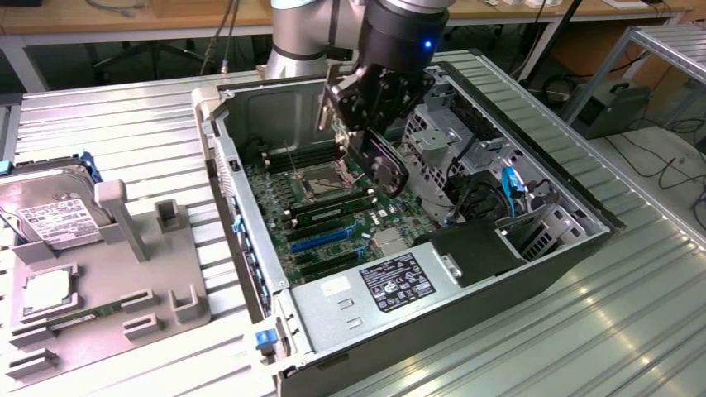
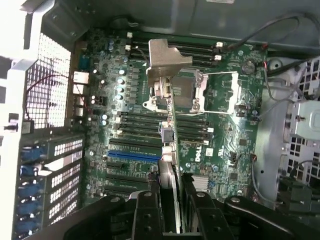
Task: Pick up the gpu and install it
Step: 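Insert the gpu into the slot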
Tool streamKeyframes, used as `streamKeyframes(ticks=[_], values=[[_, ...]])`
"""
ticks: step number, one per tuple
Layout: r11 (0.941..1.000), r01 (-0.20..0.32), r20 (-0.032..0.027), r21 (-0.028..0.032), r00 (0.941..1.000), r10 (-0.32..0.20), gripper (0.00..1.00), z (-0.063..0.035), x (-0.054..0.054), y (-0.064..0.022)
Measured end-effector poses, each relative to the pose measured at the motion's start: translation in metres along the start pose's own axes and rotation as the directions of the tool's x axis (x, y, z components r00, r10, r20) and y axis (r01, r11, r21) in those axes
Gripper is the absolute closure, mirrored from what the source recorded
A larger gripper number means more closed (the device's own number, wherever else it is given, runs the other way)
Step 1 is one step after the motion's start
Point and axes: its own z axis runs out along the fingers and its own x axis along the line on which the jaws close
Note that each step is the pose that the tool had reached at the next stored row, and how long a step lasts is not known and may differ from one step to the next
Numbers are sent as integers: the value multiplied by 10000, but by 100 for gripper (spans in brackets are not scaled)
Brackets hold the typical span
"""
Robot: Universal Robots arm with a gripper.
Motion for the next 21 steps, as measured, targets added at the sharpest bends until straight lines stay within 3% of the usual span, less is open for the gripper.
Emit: streamKeyframes(ticks=[5,12,16,18,20,21], values=[[9954,957,-39,27,9954,-956,71,0,0,0],[9704,2414,-100,60,9704,-2414,71,0,0,0],[9455,3256,-123,83,9455,-3255,71,0,0,0],[9277,3732,-136,95,9277,-3731,71,0,0,0],[9037,4281,-152,110,9037,-4279,71,0,0,0],[8949,4460,-158,114,8950,-4458,71,0,0,0]])
